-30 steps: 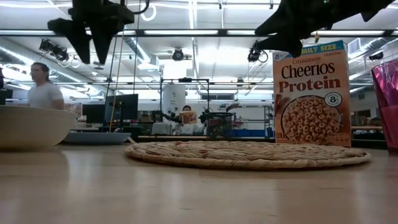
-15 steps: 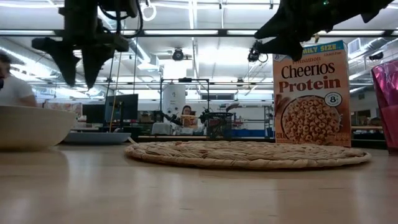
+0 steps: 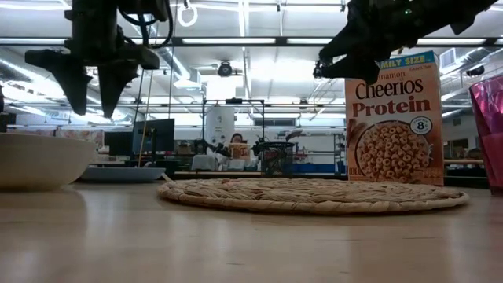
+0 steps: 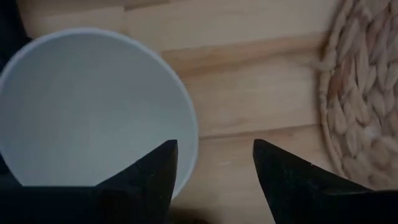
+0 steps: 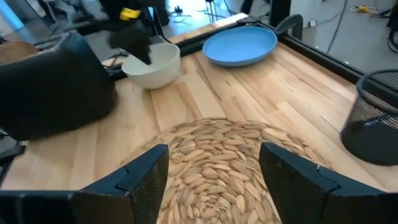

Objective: Arrange a breakfast setting
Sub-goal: Put the white bowl on the brown placemat

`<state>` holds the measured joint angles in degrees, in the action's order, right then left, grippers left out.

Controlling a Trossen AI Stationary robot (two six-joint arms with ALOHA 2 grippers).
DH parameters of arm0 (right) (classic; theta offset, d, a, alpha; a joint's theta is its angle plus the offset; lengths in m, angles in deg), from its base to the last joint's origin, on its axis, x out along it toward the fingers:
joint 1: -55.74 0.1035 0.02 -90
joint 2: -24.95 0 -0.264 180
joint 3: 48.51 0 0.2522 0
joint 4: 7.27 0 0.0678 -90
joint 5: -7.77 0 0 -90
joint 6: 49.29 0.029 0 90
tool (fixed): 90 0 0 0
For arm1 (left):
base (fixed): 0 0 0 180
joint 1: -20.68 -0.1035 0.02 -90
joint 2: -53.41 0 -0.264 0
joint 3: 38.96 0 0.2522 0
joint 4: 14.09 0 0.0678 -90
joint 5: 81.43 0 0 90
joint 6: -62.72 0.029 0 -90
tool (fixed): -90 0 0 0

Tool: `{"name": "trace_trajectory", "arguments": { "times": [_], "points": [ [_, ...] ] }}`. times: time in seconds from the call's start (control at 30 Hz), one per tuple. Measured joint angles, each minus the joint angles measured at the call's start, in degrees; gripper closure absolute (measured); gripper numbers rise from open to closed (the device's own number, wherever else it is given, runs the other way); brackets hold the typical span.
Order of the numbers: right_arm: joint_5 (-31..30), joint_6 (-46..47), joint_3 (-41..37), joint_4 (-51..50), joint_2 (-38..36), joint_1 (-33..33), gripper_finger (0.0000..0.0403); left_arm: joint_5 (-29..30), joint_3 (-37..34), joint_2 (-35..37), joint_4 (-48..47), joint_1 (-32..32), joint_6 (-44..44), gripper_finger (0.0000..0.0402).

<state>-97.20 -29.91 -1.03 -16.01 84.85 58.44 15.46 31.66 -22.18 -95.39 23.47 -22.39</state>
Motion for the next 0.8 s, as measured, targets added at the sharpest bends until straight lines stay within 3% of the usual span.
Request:
{"name": "trace_trajectory", "arguments": {
  "times": [0.43,0.67,0.8],
  "points": [
    [0.09,-0.02,0.02,-1.67,0.96,-0.11,0.0133,2.33,-9.53,-0.14,6.52,1.94,-4.17,0.0185],
    [0.29,-1.78,0.02,-2.18,0.94,-0.11,0.0133,1.54,-16.71,-0.17,18.81,1.96,-4.71,0.0233],
    [2.40,-5.32,0.16,-0.65,0.33,-0.11,0.0133,1.85,-18.94,-0.18,19.19,1.87,-4.06,0.0278]
  ]
}}
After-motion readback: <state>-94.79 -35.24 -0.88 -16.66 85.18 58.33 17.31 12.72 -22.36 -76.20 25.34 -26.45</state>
